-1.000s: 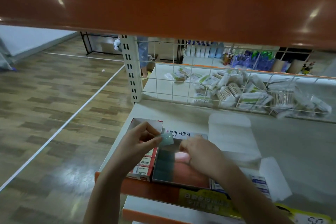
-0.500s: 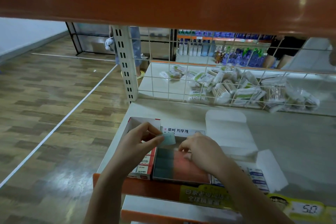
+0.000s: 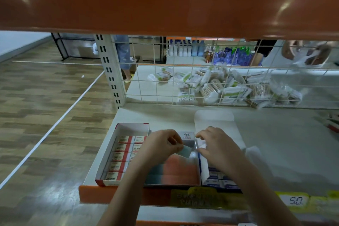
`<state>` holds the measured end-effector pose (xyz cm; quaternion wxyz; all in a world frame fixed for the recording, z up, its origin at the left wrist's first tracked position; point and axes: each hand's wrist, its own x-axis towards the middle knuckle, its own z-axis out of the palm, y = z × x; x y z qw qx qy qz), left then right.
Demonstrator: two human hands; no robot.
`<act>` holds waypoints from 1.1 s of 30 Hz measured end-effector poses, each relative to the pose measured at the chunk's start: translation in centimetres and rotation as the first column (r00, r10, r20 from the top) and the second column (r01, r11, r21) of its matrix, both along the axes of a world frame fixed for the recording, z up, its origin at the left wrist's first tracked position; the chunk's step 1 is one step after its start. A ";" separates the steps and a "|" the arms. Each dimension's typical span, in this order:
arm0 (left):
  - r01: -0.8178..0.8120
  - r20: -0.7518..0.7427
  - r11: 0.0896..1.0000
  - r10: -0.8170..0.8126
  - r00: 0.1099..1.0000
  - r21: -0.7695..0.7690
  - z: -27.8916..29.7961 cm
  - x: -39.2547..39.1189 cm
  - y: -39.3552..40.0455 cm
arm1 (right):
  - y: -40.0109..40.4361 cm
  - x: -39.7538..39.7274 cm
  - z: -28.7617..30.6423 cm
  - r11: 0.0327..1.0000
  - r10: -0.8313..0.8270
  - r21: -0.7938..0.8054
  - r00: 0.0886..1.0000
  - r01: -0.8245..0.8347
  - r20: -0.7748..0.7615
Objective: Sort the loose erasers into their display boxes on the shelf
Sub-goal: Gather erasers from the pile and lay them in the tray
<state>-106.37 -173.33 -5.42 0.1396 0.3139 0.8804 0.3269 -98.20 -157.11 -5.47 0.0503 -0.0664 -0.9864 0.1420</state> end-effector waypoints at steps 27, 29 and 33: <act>0.120 -0.127 0.970 -0.150 0.981 -0.212 -1.6 -0.1 1.4 | 0.6 0.6 -0.7 0.995 -0.032 -0.094 0.999 0.032 0.003; 0.125 -0.148 0.965 -0.162 0.976 -0.231 -1.6 0.0 1.5 | 0.6 0.6 -0.7 0.995 -0.031 -0.095 1.000 0.031 0.004; 0.109 -0.206 0.959 -0.166 0.964 -0.262 -1.8 0.1 1.6 | 0.6 0.5 -0.8 0.996 -0.025 -0.089 1.000 0.026 0.008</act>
